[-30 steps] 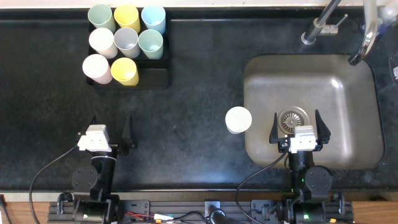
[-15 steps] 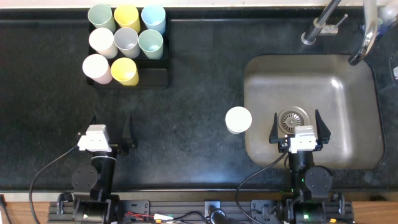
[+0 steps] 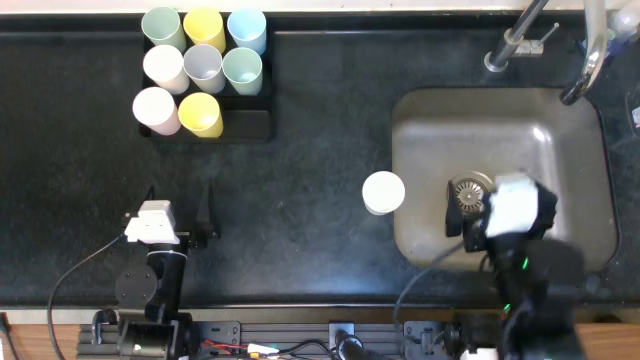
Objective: Store Cups
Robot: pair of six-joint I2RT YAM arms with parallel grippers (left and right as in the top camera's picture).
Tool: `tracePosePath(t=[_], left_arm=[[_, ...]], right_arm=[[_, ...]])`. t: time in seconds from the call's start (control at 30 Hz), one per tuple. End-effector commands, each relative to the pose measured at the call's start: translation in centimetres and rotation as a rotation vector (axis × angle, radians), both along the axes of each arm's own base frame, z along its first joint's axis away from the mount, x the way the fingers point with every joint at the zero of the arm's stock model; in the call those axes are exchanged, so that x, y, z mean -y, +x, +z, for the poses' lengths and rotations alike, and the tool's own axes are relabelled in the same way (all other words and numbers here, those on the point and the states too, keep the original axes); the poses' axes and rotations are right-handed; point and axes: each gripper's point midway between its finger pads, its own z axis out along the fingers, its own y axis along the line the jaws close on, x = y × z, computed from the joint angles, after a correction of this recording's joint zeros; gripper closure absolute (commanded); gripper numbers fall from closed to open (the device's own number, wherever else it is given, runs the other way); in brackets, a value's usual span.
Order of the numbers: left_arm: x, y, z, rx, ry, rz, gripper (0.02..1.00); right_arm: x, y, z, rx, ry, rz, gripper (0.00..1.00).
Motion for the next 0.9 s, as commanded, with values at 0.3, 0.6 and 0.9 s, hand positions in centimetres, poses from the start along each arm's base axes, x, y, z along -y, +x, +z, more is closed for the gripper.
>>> tracePosePath(t=[0.3,0.6,0.9], left_arm=[[0.2,0.0,0.1,0.007,0.017,-0.013,0.023],[0.2,0.0,0.1,0.007,0.017,-0.013,0.023],[0.2,0.0,0.1,0.007,0.017,-0.013,0.02]], right_arm=[[-7.7,3.1,-3.6,-0.517,0.0,0.216,0.005],[-7.1,4.8,-9.7,-0.73,-0.143,0.163,0.005],[-8.2,7.9,-11.8,-0.829,-0.224,0.221,0.003]])
